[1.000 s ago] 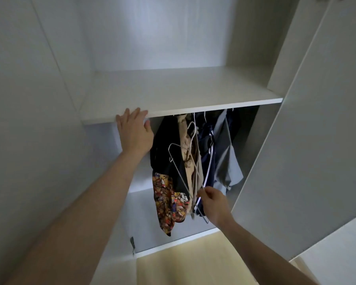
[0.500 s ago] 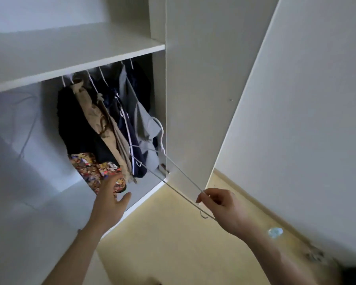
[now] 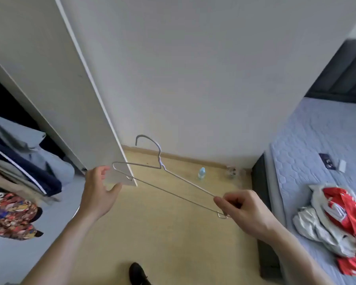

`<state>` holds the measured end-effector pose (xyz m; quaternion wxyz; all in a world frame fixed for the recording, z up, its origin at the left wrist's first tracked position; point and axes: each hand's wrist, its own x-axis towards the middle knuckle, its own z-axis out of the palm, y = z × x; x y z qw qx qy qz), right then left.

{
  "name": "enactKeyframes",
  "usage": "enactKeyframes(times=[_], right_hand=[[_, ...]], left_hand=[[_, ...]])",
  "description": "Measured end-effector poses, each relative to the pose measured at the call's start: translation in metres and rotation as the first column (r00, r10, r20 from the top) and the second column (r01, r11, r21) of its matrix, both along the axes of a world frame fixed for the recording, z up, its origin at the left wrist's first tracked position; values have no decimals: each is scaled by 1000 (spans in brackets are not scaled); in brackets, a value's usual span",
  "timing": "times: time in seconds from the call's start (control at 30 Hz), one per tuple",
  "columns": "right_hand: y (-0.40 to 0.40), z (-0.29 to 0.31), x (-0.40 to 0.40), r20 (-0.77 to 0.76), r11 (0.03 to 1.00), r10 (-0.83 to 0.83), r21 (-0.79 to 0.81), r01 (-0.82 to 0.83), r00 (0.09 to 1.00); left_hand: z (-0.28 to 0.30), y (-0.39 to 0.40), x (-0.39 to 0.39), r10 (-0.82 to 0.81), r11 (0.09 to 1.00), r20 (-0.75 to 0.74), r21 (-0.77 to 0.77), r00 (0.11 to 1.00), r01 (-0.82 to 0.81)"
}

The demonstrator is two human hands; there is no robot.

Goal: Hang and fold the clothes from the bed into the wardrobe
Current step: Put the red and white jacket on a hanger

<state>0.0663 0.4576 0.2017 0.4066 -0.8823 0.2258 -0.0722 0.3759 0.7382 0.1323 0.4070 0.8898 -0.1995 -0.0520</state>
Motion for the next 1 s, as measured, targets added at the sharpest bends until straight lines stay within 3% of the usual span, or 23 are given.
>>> enactKeyframes(times=[0.2,0.33,0.47,0.63,0.83,1.0], right_hand=[[-42,-1,-135,15,989,-145,-15,146,989],[-64,-4,-205,23,963,-268,-7,268,963],[-88,-20,-259,24,898,-439,2,439,898],[-124,-40,-308,-17,768,-640,-53,638,769],[-174,-54,-340,-136,660,-750,-221,718,648],[-220,-64,-349,-153,601,-796,-100,793,585]], left_hand=[[-15,-86,-93,-131,991,-119,-3,984,131],[-22,-155,-139,-284,957,-37,42,958,285],[-14,-225,-171,-382,915,-171,66,908,398],[-14,-314,-199,-486,851,-225,98,845,516],[-33,-420,-239,-598,768,-277,68,752,636],[-49,-502,-265,-718,633,-300,94,628,768]])
